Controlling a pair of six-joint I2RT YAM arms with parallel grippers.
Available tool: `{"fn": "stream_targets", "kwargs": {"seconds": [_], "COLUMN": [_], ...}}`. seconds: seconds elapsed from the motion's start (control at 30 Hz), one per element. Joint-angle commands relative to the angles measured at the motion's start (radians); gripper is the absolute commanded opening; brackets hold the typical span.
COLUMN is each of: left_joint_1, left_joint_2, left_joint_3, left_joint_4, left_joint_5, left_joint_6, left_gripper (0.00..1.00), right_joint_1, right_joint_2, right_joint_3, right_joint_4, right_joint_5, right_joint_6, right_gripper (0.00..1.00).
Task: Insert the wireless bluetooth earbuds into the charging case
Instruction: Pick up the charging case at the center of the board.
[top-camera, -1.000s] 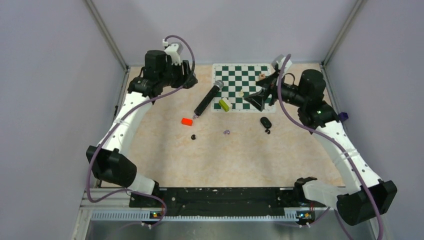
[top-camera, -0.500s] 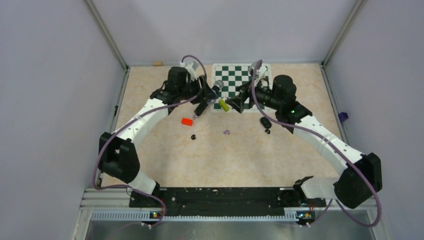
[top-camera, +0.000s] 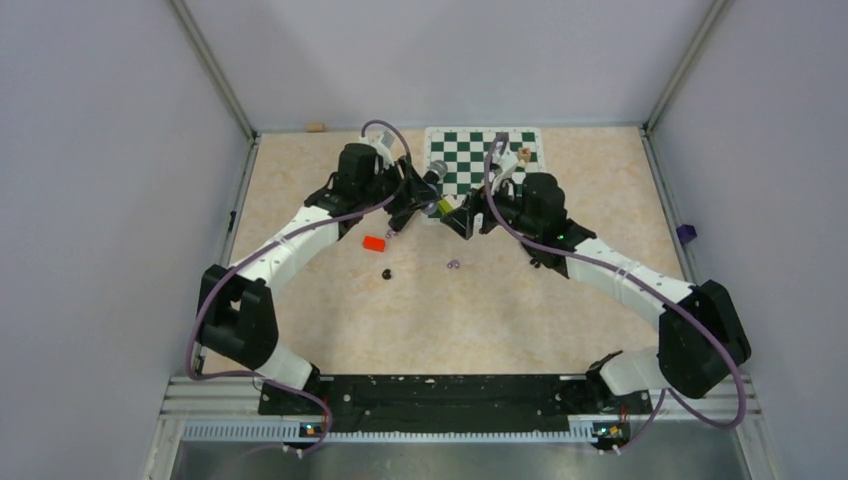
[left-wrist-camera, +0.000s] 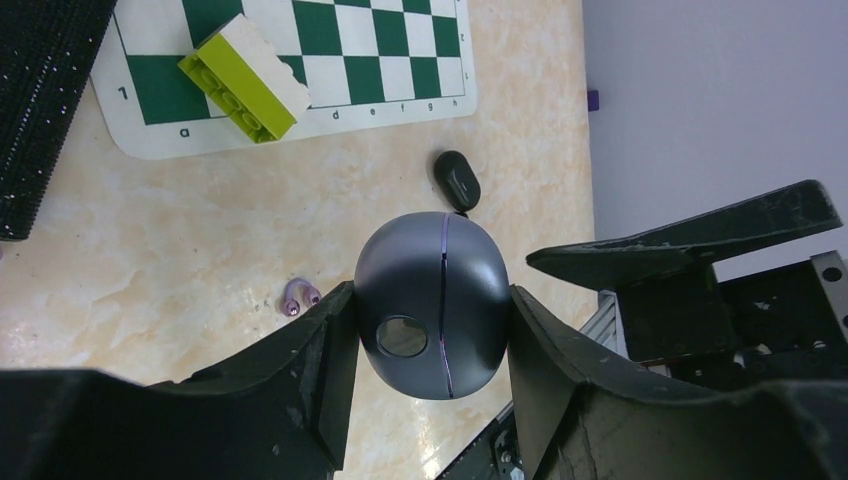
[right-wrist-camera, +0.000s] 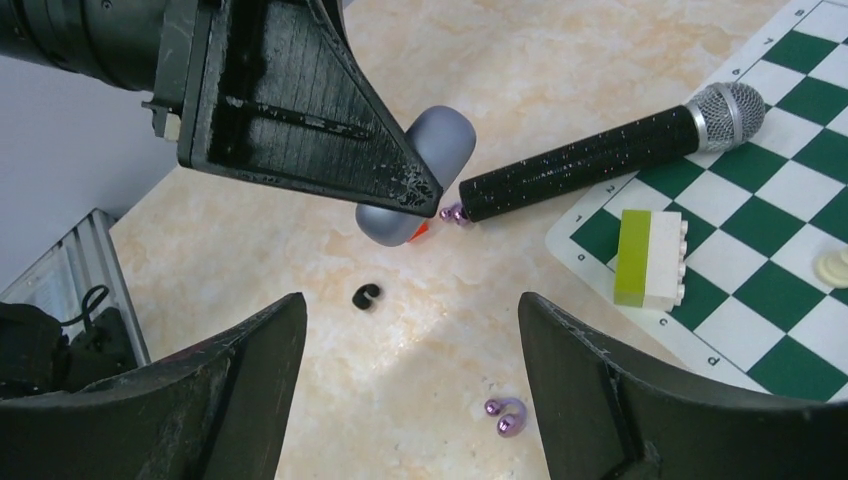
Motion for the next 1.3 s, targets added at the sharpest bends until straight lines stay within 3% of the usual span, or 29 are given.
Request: {"fn": "stream_targets", "kwargs": {"seconds": [0.0, 0.5, 0.77, 1.03, 1.27], "left_joint_1": [0.0, 0.001, 0.001, 0.001, 0.001], "left_joint_2": [-0.041, -0.069, -0.056, -0.048, -0.039], "left_joint_3": [-0.024, -0.084, -0.103, -0.112, -0.136], "left_joint_4": [0.083, 0.15, 0.163, 0.206, 0.239], "left_joint_5": [0.014, 0.047, 0.051, 0.074, 0.087], "left_joint_6": [-0.053, -0.128, -0.144, -0.168, -0.193], "left_gripper": [0.22, 0.25, 0.25, 0.25, 0.25], "right_joint_1": [0.05, 0.11, 0.141, 0.142, 0.143], "right_joint_2": [-0.004, 0.139, 0.137, 0.136, 0.151], "right_joint_3": [-0.017, 0.102, 0.103, 0.109, 0.136], "right_joint_4": [0.093, 0.035, 0.054, 0.032, 0.009], "right_joint_5": [0.065, 0.123, 0.079, 0.228, 0.227], "right_joint_6": [-0.036, -0.063, -0.057, -0.038, -0.019], "right_gripper": [0.76, 0.75, 0.75, 0.67, 0.63]}}
